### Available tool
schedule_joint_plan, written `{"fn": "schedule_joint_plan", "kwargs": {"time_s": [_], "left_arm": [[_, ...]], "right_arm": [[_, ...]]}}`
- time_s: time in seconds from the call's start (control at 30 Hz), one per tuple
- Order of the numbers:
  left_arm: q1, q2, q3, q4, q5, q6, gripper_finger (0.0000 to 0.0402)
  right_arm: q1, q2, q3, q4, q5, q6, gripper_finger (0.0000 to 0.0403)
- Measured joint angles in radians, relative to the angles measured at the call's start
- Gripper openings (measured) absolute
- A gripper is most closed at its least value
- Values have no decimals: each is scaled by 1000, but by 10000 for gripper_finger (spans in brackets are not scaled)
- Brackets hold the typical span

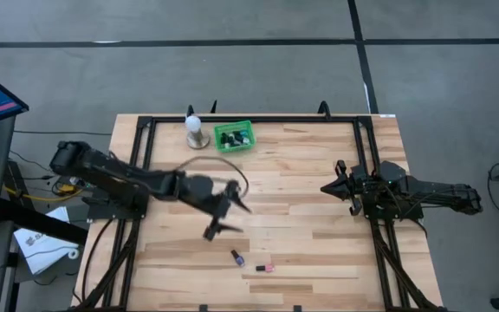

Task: Pick & Place Nail Polish
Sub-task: Put the violet nail polish into the green bin

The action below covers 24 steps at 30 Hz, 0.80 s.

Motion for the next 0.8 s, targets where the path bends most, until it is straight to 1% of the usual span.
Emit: {"fn": "schedule_joint_plan", "kwargs": {"time_s": [0.17, 0.37, 0.57, 0.8], "left_arm": [[-122, 122, 1, 12, -11, -4, 277], [-208, 285, 1, 39, -11, -7, 277], [-245, 413, 1, 95, -12, -7, 277], [-233, 531, 1, 169, -12, -16, 277]], "right_arm": [[0, 0, 0, 0, 0, 0, 0], [0, 0, 0, 0, 0, 0, 0], [0, 0, 0, 0, 0, 0, 0], [0, 0, 0, 0, 0, 0, 0]]}}
